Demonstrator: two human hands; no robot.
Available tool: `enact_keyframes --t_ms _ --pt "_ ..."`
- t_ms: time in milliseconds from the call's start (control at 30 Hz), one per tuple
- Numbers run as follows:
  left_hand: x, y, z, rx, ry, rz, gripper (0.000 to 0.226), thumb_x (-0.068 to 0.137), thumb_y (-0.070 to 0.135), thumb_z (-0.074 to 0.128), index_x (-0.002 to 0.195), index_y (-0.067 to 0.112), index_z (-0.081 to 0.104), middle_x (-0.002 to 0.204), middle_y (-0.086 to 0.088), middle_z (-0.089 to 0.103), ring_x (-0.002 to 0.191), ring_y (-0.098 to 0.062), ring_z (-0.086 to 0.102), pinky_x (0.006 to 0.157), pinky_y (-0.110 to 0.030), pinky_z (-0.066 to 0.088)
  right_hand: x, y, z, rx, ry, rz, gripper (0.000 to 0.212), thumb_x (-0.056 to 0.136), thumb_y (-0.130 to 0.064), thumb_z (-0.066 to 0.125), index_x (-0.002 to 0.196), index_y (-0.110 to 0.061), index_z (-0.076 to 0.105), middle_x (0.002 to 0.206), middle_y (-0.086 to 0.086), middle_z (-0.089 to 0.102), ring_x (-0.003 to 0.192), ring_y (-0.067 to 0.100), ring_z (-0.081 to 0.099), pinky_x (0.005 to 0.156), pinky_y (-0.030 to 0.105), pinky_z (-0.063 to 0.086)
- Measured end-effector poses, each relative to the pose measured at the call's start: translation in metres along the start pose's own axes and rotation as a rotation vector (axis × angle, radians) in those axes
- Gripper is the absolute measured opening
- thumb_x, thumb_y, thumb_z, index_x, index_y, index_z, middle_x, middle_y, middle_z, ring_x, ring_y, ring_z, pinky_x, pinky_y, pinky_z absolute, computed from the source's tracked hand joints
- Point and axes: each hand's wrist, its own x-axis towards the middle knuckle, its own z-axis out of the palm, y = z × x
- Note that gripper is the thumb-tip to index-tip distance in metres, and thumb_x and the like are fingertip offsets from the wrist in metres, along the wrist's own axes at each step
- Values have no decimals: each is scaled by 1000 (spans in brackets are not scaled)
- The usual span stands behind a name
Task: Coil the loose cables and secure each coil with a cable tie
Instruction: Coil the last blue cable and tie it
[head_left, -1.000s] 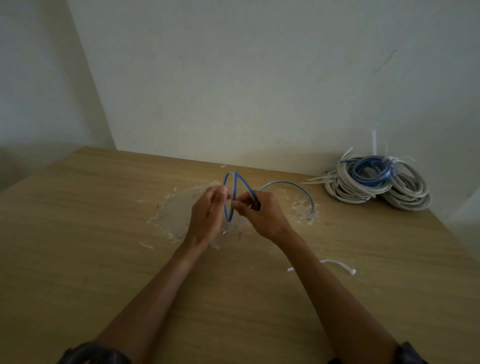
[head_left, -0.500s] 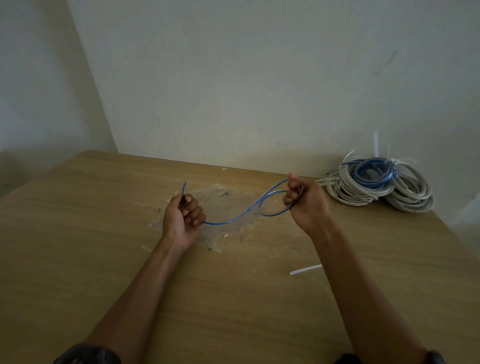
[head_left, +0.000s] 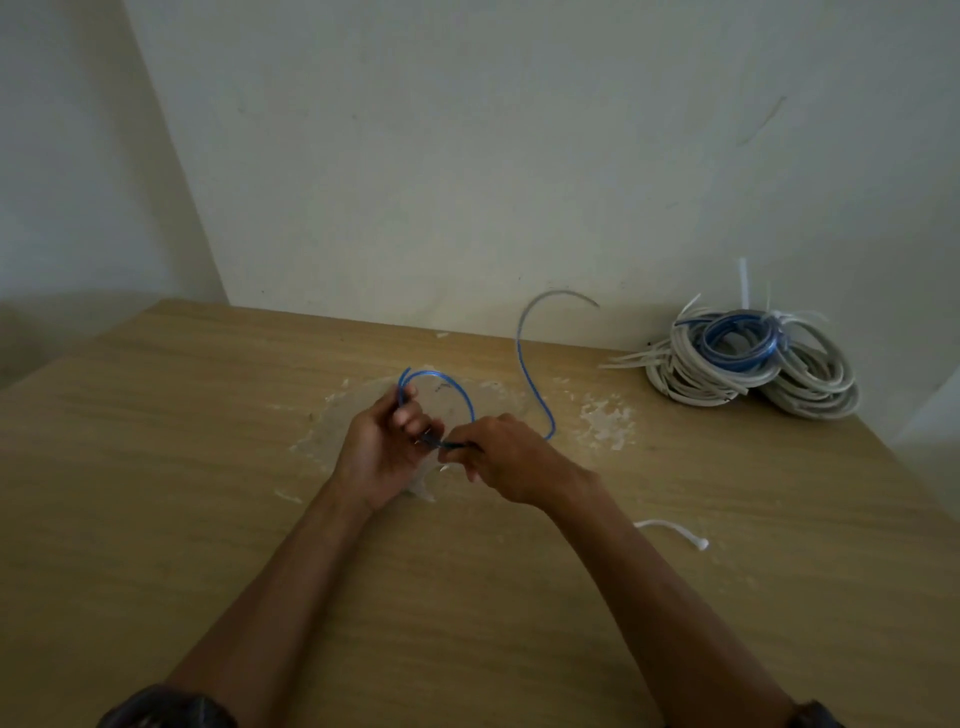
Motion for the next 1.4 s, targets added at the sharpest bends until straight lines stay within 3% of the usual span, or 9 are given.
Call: enact_keyframes --t_ms 100,300,433,600,733,900,1067,1267,1400 --pt "0 3 -2 5 -44 -36 36 106 26 35 98 10 67 41 6 30 36 -8 31 50 -20 48 -2 7 -3 -20 -18 43 17 97 -23 61 90 -18 76 75 -4 70 70 14 64 76 40 55" --pt "3 3 -3 10 -49 12 46 107 30 32 64 21 43 52 7 32 41 -9 30 44 -21 35 -2 29 -1 -417 134 212 25 96 -48 60 111 -35 74 114 3 56 115 27 47 97 44 32" --pt "2 10 -5 59 -9 44 39 107 28 35 74 18 53 44 9 23 39 -9 10 35 -20 22 -5 35 -4 -462 309 418 25 94 -51 62 96 -28 72 99 -1 68 100 24 62 92 41 31" --pt "-4 9 -3 123 4 38 38 108 29 33 86 15 62 41 9 22 36 -10 9 34 -18 18 -5 50 -24 374 184 438 24 98 -9 56 115 -12 73 104 7 73 80 16 66 66 20 48" --pt "-6 11 -2 123 -66 3 40 107 31 33 91 14 66 48 8 9 40 -11 4 32 -18 17 -7 76 -35 1057 514 587 10 95 -10 67 102 -9 60 84 13 70 50 10 47 42 19 32" --pt "-6 12 -3 111 -151 -57 45 105 31 34 65 20 50 50 8 14 43 -10 6 37 -21 22 -14 98 -35 1063 374 630 6 95 -3 64 99 -7 62 84 15 69 51 8 49 44 19 37" --pt "-3 12 -8 268 -138 -44 42 101 33 39 62 20 50 48 7 13 40 -10 7 39 -24 14 -15 105 -36 690 602 584 5 96 -17 67 95 -20 71 64 3 49 51 12 41 45 24 35" --pt "2 9 -14 483 -107 39 43 108 34 34 69 18 43 52 7 21 45 -10 14 51 -29 16 -15 80 -55 1508 419 509 34 106 -27 39 103 -7 66 101 16 74 89 25 72 72 32 58" --pt "4 8 -15 515 -80 103 43 109 35 31 72 18 41 53 7 22 44 -8 18 48 -28 18 -16 70 -66 1681 357 484 30 103 -24 53 91 -2 68 99 16 74 77 19 71 56 22 58"
